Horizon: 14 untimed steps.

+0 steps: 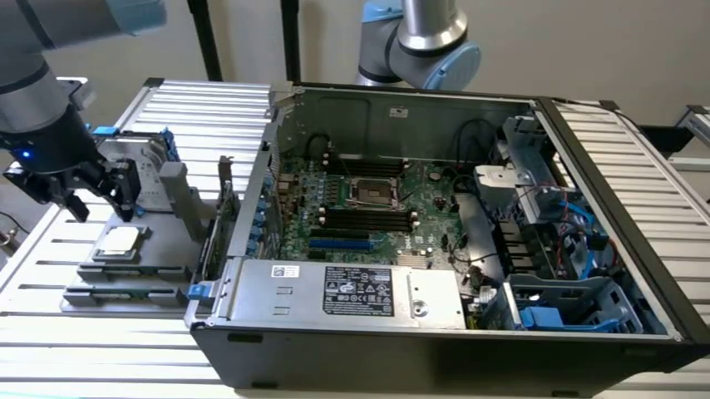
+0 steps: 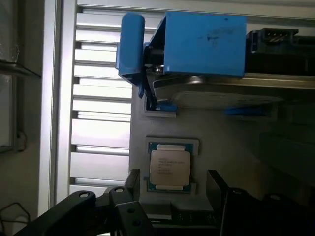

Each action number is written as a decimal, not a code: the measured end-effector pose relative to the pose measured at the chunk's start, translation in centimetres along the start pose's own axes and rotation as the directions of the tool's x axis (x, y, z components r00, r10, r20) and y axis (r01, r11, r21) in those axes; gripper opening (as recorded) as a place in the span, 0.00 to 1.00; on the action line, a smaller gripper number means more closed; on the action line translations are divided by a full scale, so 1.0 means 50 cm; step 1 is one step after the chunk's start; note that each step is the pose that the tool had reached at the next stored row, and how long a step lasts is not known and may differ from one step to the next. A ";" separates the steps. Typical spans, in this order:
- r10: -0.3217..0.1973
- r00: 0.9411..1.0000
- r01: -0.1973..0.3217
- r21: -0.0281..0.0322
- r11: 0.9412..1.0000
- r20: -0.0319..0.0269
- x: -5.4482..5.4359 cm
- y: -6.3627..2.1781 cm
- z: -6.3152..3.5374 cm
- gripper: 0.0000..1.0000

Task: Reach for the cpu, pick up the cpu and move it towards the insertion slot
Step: 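Pick up the cpu and move it towards the insertion slot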

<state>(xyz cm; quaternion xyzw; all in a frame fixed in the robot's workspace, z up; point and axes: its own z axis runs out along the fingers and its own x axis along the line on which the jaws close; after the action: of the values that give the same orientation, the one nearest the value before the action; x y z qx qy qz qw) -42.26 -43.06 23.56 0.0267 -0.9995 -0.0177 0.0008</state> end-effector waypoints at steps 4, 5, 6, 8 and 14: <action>0.000 1.000 0.000 0.000 1.000 0.000 -0.001 -0.008 0.015 0.65; -0.001 1.000 0.001 0.000 1.000 0.000 -0.002 -0.010 0.018 0.65; -0.001 1.000 0.001 0.000 1.000 0.000 -0.002 -0.011 0.022 0.65; -0.001 1.000 0.001 0.000 1.000 0.000 -0.003 -0.014 0.029 0.65; -0.001 1.000 0.001 0.000 1.000 0.000 -0.004 -0.018 0.050 0.65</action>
<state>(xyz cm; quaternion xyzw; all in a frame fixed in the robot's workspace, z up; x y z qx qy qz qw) -42.02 -43.84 21.02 0.0271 -0.9995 -0.0177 0.0008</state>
